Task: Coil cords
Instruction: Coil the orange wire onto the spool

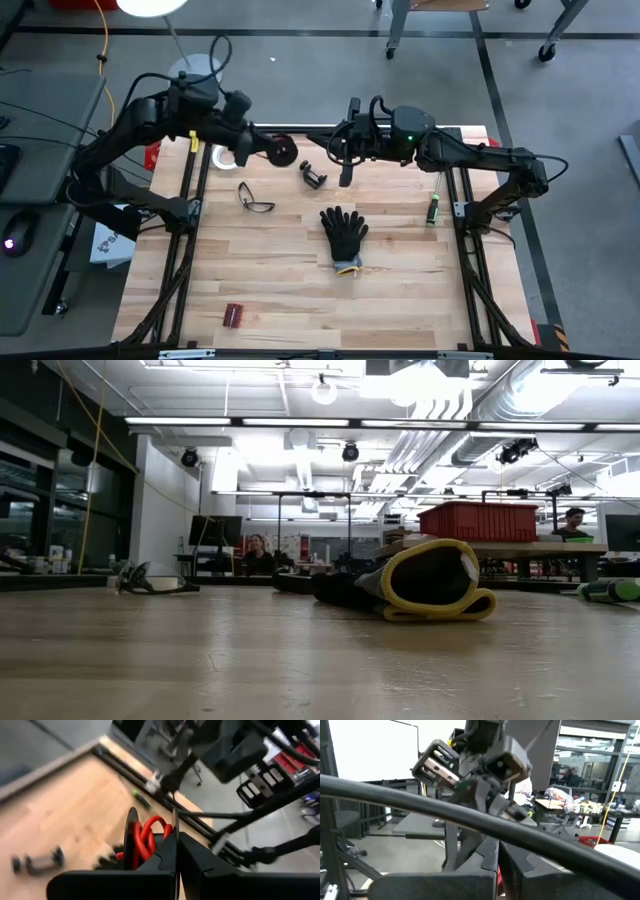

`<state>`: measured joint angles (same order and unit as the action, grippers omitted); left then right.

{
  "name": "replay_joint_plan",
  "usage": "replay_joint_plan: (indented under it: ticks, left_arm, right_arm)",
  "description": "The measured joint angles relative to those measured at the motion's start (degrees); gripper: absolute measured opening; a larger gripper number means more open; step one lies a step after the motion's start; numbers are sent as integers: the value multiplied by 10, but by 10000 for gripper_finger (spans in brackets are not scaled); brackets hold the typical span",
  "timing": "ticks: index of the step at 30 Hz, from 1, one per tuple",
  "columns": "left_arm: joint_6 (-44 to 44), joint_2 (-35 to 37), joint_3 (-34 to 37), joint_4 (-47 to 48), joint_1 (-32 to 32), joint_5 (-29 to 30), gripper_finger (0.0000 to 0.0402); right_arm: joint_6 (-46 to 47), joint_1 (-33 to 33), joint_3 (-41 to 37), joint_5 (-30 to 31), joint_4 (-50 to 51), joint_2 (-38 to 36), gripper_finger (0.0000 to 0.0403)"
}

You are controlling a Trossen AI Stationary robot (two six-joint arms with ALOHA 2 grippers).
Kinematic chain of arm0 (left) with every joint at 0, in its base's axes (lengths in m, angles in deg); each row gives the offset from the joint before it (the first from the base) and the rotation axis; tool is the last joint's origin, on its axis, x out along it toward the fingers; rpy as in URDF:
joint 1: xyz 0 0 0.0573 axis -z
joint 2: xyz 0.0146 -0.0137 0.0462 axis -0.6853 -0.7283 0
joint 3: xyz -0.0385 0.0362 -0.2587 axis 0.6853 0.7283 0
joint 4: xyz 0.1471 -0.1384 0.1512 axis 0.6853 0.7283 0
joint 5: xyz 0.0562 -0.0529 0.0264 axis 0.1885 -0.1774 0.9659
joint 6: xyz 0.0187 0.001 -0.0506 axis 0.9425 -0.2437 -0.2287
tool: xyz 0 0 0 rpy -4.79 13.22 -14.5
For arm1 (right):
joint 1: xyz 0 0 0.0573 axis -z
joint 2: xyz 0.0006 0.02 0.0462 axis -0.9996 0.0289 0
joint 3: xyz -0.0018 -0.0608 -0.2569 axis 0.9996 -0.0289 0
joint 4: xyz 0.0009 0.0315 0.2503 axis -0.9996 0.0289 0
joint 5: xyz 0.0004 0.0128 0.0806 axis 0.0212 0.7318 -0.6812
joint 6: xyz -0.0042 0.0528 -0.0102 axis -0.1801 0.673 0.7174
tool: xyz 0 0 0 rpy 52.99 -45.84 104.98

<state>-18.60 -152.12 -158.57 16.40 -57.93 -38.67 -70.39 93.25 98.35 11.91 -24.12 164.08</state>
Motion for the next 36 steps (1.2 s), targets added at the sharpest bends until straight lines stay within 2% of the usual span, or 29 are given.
replay_joint_plan:
  ticks: [9,12,16,20,26,29,34,36]
  left_arm:
    - [74,13,0,23,1,24,0]
    - [128,17,0,43,4,31,0]
    - [223,16,0,65,16,71,0]
    - [305,9,0,60,32,94,0]
    - [384,1,0,61,60,103,0]
    - [407,-3,0,60,77,129,0]
    - [404,-5,0,36,95,141,0]
    - [389,-4,0,18,102,141,0]
  right_arm:
    - [14,0,0,-2,18,0,0]
    - [18,0,0,-2,42,-1,0]
    - [37,4,0,-1,69,-8,5]
    - [36,8,0,0,123,-8,43]
    - [5,7,0,7,163,-8,144]
    - [-21,7,0,9,192,-7,181]
    - [-65,9,0,79,214,-7,195]
    - [-77,13,0,86,212,-7,195]
